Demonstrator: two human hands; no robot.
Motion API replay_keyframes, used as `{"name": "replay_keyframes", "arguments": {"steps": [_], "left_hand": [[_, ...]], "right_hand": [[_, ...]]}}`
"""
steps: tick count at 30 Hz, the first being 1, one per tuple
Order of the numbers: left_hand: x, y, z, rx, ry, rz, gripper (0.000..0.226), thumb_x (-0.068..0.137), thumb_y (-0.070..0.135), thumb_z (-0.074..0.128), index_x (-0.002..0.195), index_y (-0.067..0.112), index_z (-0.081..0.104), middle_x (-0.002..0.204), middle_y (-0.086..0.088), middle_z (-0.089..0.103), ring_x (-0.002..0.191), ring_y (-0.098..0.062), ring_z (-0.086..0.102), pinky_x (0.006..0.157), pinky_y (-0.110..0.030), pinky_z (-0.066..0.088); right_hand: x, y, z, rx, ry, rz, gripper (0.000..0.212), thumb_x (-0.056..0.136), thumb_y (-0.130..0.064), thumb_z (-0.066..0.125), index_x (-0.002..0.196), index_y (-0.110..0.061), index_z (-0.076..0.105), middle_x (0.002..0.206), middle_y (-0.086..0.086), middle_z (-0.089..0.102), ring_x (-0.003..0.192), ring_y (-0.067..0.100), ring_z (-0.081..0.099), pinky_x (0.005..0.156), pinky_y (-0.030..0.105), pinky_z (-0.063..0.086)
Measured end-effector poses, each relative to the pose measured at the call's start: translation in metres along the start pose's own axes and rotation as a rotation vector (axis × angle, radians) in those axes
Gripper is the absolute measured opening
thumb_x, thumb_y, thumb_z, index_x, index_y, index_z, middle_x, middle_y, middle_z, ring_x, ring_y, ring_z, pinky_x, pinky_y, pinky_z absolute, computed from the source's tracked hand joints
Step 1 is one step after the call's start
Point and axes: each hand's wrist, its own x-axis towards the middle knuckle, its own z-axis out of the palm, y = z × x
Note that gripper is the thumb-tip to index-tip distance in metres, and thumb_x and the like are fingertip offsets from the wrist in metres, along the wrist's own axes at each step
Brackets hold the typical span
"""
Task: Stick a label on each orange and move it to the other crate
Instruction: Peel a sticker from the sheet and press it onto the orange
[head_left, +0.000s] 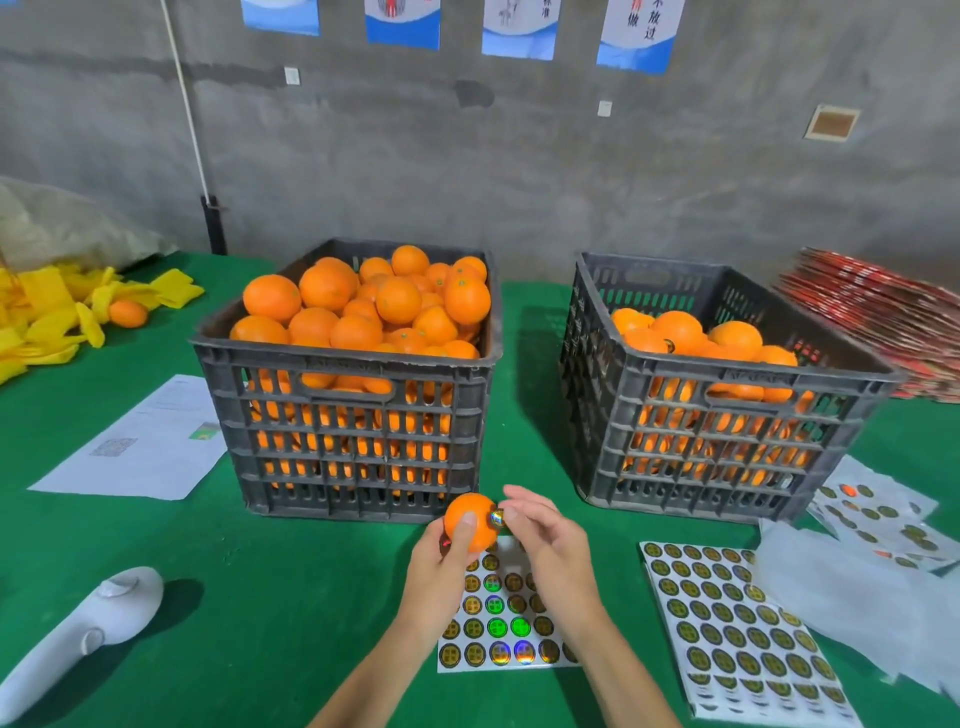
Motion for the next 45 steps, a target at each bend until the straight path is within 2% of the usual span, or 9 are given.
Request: {"name": "replay_keyframes", "arguments": {"steps": [6, 10, 17, 24, 28, 32, 35, 40, 45], "left_hand": [[-0.006, 0.039, 0.017, -0.134, -0.065, 0.062, 0.047, 0.086, 0.061, 0.058, 0.12, 0.029, 0.068, 0.113, 0.003, 0.075, 0.096, -0.012, 0.076, 0.091, -0.029, 0.055], [0.0, 0.071, 0.035, -0.272, -0.183, 0.092, 0.051, 0.088, 0.056, 0.068, 0.125, 0.021, 0.068, 0.119, -0.004, 0.075, 0.107, -0.02, 0.074, 0.103, -0.041, 0.053], [0.016, 0.126, 0.084, -0.147, -0.312, 0.296, 0.069, 0.067, 0.075, 0.08, 0.119, 0.031, 0.072, 0.11, 0.003, 0.077, 0.102, -0.016, 0.074, 0.082, -0.03, 0.061], [0.034, 0.193, 0.128, -0.115, -0.51, 0.276, 0.039, 0.091, 0.046, 0.071, 0.121, 0.021, 0.071, 0.106, -0.012, 0.078, 0.09, -0.035, 0.077, 0.076, -0.034, 0.063], [0.047, 0.22, 0.124, 0.028, -0.361, 0.416, 0.035, 0.1, 0.037, 0.063, 0.132, 0.028, 0.052, 0.123, 0.011, 0.064, 0.086, -0.02, 0.078, 0.08, -0.036, 0.064], [0.059, 0.238, 0.094, 0.127, -0.211, 0.487, 0.032, 0.101, 0.031, 0.063, 0.131, 0.02, 0.06, 0.121, 0.006, 0.066, 0.09, -0.011, 0.075, 0.082, -0.035, 0.064], [0.077, 0.244, 0.067, 0.23, -0.129, 0.511, 0.03, 0.1, 0.032, 0.065, 0.128, 0.023, 0.062, 0.118, 0.002, 0.069, 0.097, -0.01, 0.071, 0.088, -0.032, 0.061], [0.128, 0.253, 0.022, 0.773, 0.206, 0.719, 0.054, 0.089, 0.027, 0.078, 0.138, 0.019, 0.058, 0.138, -0.001, 0.058, 0.131, -0.022, 0.049, 0.111, -0.038, 0.04], [0.169, 0.259, 0.004, 0.938, 0.128, 0.555, 0.08, 0.088, 0.031, 0.08, 0.156, 0.019, 0.041, 0.158, -0.009, 0.043, 0.146, -0.031, 0.039, 0.118, -0.044, 0.034]], "right_hand": [[0.004, -0.02, -0.004, 0.051, 0.12, -0.087, 0.015, 0.088, -0.025, 0.078, 0.102, -0.03, 0.08, 0.126, -0.017, 0.069, 0.121, 0.006, 0.063, 0.099, 0.025, 0.053], [0.009, -0.055, -0.027, 0.139, 0.107, -0.085, 0.059, 0.083, -0.04, 0.082, 0.137, -0.044, 0.058, 0.131, -0.019, 0.066, 0.118, 0.003, 0.064, 0.091, 0.021, 0.056], [0.017, -0.106, -0.082, 0.178, 0.073, -0.027, 0.042, 0.09, -0.03, 0.075, 0.13, -0.026, 0.065, 0.12, -0.001, 0.074, 0.106, 0.022, 0.073, 0.078, 0.034, 0.062], [0.045, -0.147, -0.13, -0.022, 0.217, -0.26, 0.04, 0.093, -0.032, 0.074, 0.13, -0.022, 0.065, 0.118, -0.006, 0.074, 0.109, 0.013, 0.07, 0.083, 0.026, 0.058], [0.08, -0.16, -0.153, -0.312, 0.386, -0.357, 0.046, 0.091, -0.045, 0.074, 0.131, -0.037, 0.054, 0.122, -0.027, 0.06, 0.112, -0.006, 0.058, 0.087, 0.011, 0.048], [0.124, -0.162, -0.182, -0.518, 0.613, -0.382, 0.049, 0.092, -0.023, 0.076, 0.134, -0.019, 0.05, 0.129, 0.001, 0.048, 0.118, 0.019, 0.051, 0.099, 0.038, 0.047], [0.145, -0.16, -0.192, -0.528, 0.691, -0.32, 0.042, 0.094, -0.008, 0.069, 0.132, -0.011, 0.051, 0.137, 0.013, 0.043, 0.122, 0.026, 0.046, 0.103, 0.033, 0.04], [0.158, -0.149, -0.191, -0.652, 0.669, -0.335, 0.033, 0.096, 0.007, 0.055, 0.127, -0.003, 0.057, 0.132, 0.019, 0.047, 0.122, 0.036, 0.054, 0.107, 0.046, 0.044], [0.141, -0.145, -0.166, -0.643, 0.574, -0.517, 0.025, 0.099, 0.003, 0.052, 0.12, -0.004, 0.062, 0.119, 0.005, 0.055, 0.116, 0.033, 0.059, 0.102, 0.052, 0.049]]}}
